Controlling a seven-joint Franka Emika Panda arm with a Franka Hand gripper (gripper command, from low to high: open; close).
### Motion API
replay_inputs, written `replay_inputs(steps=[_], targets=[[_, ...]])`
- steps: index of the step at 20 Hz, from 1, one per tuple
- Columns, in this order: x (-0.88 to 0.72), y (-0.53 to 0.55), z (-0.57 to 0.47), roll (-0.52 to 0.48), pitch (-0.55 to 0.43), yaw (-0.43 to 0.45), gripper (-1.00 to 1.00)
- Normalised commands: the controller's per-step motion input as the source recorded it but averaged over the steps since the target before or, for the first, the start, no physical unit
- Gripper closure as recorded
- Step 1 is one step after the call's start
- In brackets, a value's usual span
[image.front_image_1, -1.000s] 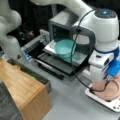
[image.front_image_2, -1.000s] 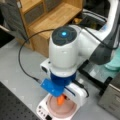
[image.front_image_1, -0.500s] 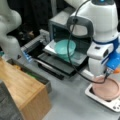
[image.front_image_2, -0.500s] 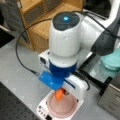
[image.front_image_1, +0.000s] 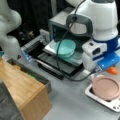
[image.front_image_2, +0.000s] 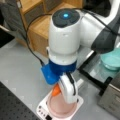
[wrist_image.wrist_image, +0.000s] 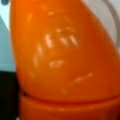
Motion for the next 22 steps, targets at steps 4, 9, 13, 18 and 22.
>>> replay_inputs(steps=[4,9,13,18,22], targets=[[0.15,0.15,0.04,-0.221,0.047,-0.645,1.00],[0.28,0.18,0.12,-0.172,0.029,-0.637,1.00],[0.34,0.19,0.26,-0.101,0.067,-0.468,1.00],[0.30,0.11,0.27,-0.041,0.083,-0.375,1.00],[0.27,0.02,0.21,-0.044,0.114,-0.420,1.00]])
